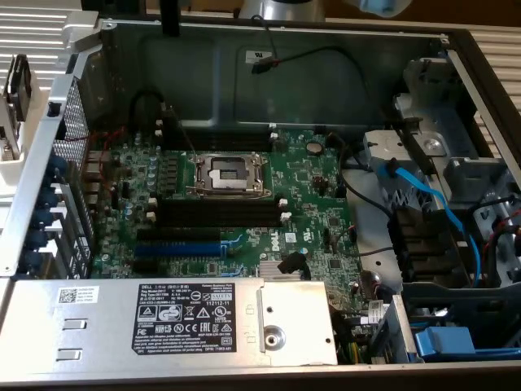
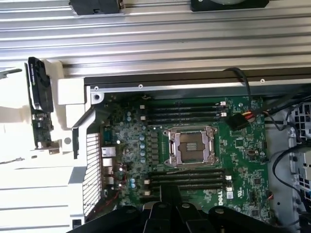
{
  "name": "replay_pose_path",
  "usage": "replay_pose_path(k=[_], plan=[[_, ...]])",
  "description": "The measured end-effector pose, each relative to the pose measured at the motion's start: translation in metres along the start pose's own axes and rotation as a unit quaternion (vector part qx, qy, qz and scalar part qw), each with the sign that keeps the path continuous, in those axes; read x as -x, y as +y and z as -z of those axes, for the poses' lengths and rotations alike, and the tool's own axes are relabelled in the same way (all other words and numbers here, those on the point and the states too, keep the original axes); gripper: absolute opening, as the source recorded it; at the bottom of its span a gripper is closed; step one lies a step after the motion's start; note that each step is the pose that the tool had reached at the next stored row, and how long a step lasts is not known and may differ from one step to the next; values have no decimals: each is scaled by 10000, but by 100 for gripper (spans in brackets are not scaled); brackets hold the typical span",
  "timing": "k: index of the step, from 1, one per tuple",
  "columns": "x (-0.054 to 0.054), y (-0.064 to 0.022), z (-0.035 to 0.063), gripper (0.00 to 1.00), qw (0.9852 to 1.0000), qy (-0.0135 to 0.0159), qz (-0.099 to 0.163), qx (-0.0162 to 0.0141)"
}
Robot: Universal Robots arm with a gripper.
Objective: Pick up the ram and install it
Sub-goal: 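Reach for the ram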
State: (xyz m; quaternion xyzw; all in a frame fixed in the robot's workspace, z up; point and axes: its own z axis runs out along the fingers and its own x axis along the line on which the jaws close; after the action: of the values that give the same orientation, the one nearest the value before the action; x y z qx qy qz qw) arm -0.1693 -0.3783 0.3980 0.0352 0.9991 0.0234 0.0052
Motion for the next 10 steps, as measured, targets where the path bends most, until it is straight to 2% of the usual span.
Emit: replay_pose_path(k=[5, 8, 10], plan=[[-212, 2, 7, 10, 10000, -3, 1, 0], [-480, -12, 10, 10, 10000, -4, 1, 0], [-572, -5, 10, 10, 10000, -4, 1, 0]])
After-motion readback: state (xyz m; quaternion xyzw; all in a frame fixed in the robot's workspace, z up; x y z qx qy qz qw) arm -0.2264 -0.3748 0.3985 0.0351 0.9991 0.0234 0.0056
